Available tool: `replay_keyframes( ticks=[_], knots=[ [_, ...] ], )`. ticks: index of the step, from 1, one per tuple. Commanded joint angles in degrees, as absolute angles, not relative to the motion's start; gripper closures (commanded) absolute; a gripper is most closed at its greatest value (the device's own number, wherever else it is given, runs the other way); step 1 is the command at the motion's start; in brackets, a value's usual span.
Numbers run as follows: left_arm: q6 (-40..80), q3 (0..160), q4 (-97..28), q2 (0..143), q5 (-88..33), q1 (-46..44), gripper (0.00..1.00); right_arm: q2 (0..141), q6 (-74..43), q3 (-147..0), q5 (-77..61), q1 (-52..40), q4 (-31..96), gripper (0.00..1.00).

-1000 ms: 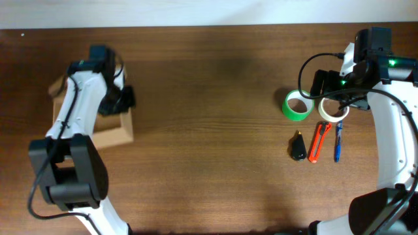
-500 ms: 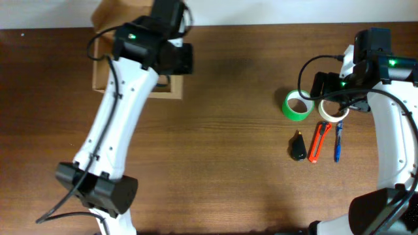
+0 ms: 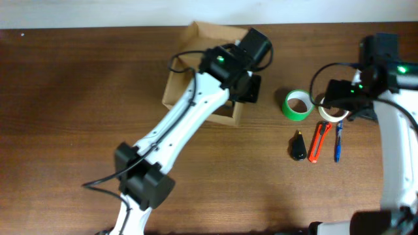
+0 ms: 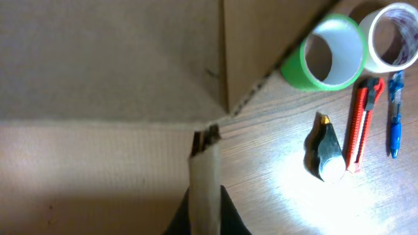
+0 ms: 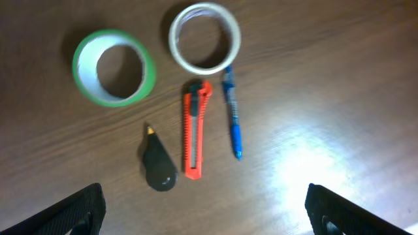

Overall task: Pack container
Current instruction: 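Drag the cardboard box with the left gripper toward the table center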

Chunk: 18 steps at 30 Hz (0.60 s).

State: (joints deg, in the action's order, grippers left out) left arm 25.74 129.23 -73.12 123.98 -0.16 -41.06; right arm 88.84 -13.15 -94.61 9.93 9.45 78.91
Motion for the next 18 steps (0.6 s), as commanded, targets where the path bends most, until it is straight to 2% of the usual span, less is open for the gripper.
replay_keyframes(
  ticks=[1,8,18],
  knots=[
    [29.21,129.88,-71.92,126.87,-1.76,-41.12,0.98,83.7,-16.69,-95.42,12.64,11.75,80.12,0.01],
    [29.21,129.93,-67.0,131.79,-0.01,-42.46,0.99,79.68,-18.11,-95.42,11.6,12.82,81.67,0.01],
    [25.74,129.97,-64.01,135.81,8.54,-46.0,0.98,79.59,-18.06,-95.42,9.45,12.78,81.69,0.01]
  ],
)
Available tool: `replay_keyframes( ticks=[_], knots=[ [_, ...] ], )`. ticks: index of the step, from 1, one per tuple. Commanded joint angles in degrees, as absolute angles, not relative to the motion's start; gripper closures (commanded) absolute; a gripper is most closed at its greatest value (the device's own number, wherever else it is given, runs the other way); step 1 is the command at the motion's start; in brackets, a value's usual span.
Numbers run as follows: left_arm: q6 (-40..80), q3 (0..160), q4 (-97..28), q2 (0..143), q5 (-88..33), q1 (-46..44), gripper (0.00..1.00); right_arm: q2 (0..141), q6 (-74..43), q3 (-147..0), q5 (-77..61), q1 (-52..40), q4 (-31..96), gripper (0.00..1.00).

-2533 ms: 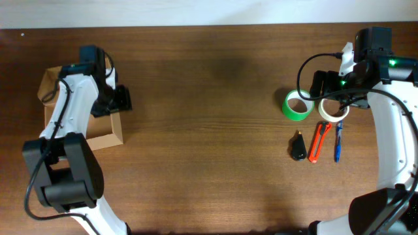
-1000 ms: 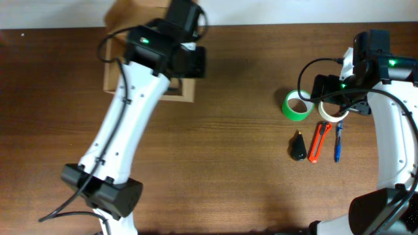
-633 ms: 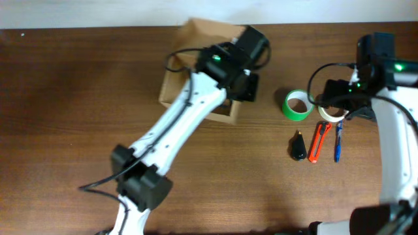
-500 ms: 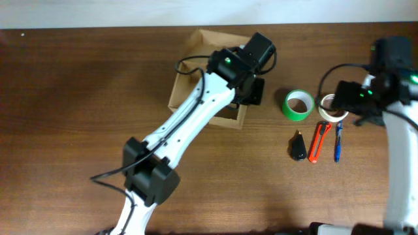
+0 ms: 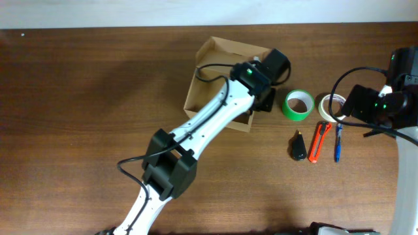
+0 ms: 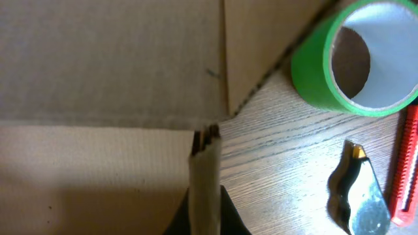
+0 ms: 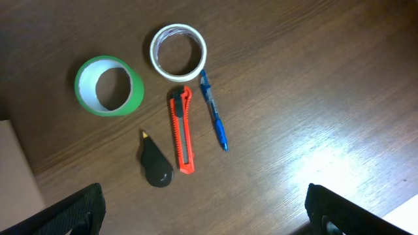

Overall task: Pack container
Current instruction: 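Drag the cardboard box with the left gripper toward the table center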

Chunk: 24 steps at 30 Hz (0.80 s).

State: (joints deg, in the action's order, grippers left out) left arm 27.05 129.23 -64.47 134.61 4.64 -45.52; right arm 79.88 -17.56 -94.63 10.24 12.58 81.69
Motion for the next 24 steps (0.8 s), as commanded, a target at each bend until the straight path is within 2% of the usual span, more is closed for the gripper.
replay_keyframes(
  ticks=[1,24],
  knots=[
    [26.3,129.97,-63.99,136.09,9.08,-46.02,0.99,79.59,-18.09,-95.42,9.45,12.78,81.69,0.01],
    [26.7,129.97,-66.06,140.79,8.62,-45.98,0.96,79.59,-18.09,-95.37,9.21,12.78,81.62,0.01]
  ],
)
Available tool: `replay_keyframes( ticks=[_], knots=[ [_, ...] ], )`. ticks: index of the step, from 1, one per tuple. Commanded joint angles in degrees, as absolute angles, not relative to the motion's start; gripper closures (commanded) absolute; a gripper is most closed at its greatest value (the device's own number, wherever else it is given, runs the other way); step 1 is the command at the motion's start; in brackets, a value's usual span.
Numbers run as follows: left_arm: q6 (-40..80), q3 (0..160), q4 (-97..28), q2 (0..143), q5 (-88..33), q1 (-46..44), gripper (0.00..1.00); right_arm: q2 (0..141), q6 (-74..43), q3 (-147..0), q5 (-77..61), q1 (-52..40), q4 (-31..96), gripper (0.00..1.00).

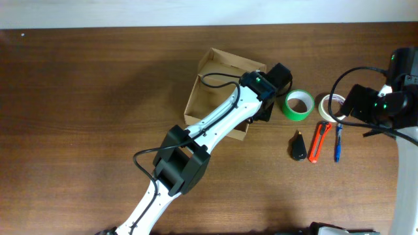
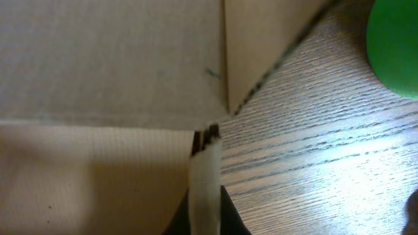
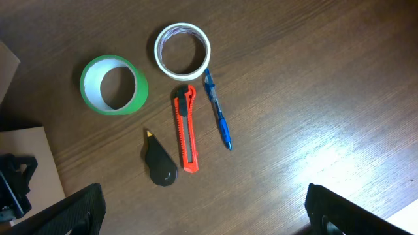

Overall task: Pack container
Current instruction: 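Drag the cardboard box with the left gripper toward the table center, then release the box and retract the left arm to the left side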

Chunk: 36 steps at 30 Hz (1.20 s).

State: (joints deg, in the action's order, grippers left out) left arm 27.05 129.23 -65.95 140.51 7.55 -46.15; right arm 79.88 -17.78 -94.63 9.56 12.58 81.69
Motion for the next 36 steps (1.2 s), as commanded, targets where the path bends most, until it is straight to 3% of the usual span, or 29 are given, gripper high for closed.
replay_keyframes(
  ticks=[1,5,7,14,26,31,36],
  knots=[
    [26.7,129.97,-66.15,140.79,8.64,-45.98,0.92,79.59,-18.09,-95.37,9.23,12.78,81.65,0.01],
    [26.7,129.97,-66.32,140.79,8.64,-45.98,0.63,79.59,-18.09,-95.37,9.23,12.78,81.62,0.01],
    [26.7,129.97,-66.43,140.79,8.69,-45.98,0.55,79.59,-18.09,-95.37,9.23,12.78,81.6,0.01],
    [26.02,134.45,-70.19,140.77,13.08,-45.98,0.52,79.59,-18.09,-95.37,9.23,12.78,81.41,0.01],
    [22.13,171.35,-90.32,140.62,26.02,-43.18,0.37,79.59,-18.06,-95.15,9.26,12.78,81.25,0.01],
    [19.2,178.84,-96.66,136.44,33.54,-36.42,0.27,79.59,-18.06,-95.15,9.26,12.78,81.25,0.01],
    [17.54,178.76,-96.66,131.13,33.19,-22.17,0.23,80.03,-16.8,-95.15,9.08,12.78,80.58,0.01]
  ],
)
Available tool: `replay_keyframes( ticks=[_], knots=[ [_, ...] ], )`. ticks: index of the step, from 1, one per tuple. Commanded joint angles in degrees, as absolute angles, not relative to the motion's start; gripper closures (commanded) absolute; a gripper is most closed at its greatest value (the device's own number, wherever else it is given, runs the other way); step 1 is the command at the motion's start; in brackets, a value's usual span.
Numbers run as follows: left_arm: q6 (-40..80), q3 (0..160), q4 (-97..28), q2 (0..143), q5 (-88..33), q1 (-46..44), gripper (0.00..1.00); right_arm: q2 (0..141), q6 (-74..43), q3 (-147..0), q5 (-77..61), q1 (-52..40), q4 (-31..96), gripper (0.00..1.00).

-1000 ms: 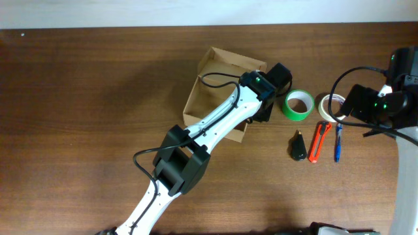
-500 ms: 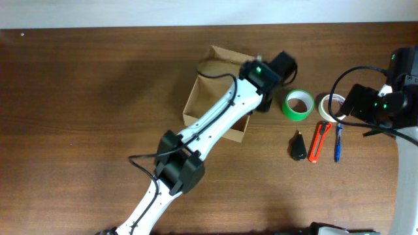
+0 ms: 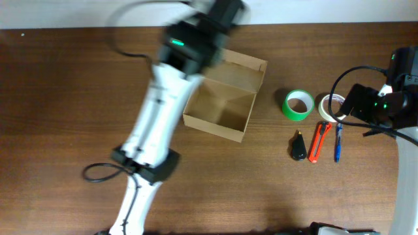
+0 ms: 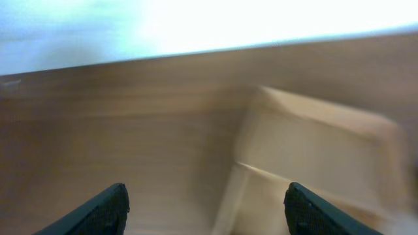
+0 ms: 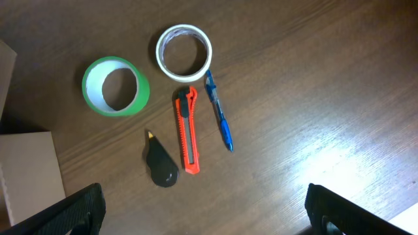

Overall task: Pack container
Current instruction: 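Release the box and retract the left arm to the left side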

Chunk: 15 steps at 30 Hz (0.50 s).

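The open, empty cardboard box point(image 3: 225, 98) sits mid-table, blurred in the left wrist view point(image 4: 313, 163). To its right lie a green tape roll point(image 3: 298, 104), a clear tape roll point(image 3: 331, 108), a black cutter point(image 3: 298, 145), an orange utility knife point(image 3: 319, 141) and a blue pen point(image 3: 338, 140). My left gripper point(image 4: 206, 215) is open, empty and motion-blurred, beyond the box's far left side. My right gripper point(image 5: 209, 215) is open high above the tools, the green tape point(image 5: 115, 85) and orange knife point(image 5: 187, 140) below it.
The left arm point(image 3: 163, 111) stretches across the table left of the box, up to the far table edge point(image 3: 98, 27). The right arm point(image 3: 379, 101) stands at the right edge. A corner of the box point(image 5: 26, 176) shows in the right wrist view.
My left gripper was shut on the box's right wall beside the green tape. It is now open and off the box, near the far table edge. The box and right arm have stayed put.
My left gripper held the box wall, with the box well left of the green tape. At each later moment the box stood further right and nearer, close to the tape. Meanwhile my right gripper went from low over the tapes to higher up. Now the box stands released.
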State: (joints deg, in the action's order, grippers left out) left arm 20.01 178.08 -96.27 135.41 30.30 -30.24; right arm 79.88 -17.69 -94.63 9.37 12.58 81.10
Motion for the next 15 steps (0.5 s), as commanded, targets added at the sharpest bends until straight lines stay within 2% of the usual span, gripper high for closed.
replay_keyframes(
  ticks=[1,3,8,10,11,12,15],
  knots=[
    [16.64,178.74,-96.66,130.63,32.73,-19.2,0.23,80.29,-16.14,-95.15,8.51,12.78,80.25,0.01],
    [16.58,178.49,-96.66,130.19,31.2,-12.12,0.23,81.21,-12.99,-95.15,4.78,12.78,78.76,0.01],
    [16.6,173.56,-96.66,130.21,30.83,5.02,0.22,85.84,-9.26,-95.15,-9.5,12.67,75.11,0.18],
    [16.62,170.15,-96.64,130.26,29.91,11.16,0.13,88.79,-9.3,-95.24,-11.46,11.57,74.56,0.23],
    [16.67,168.51,-96.57,130.26,29.43,13.74,0.04,90.26,-9.43,-95.31,-11.4,10.66,74.48,0.24],
    [17.1,166.5,-96.44,130.28,28.49,16.38,0.0,91.77,-9.43,-95.42,-11.2,9.47,74.35,0.23],
    [18.44,161.38,-95.92,130.28,23.0,22.35,0.0,96.27,-9.45,-95.61,-8.08,4.54,72.55,0.23]
  ],
)
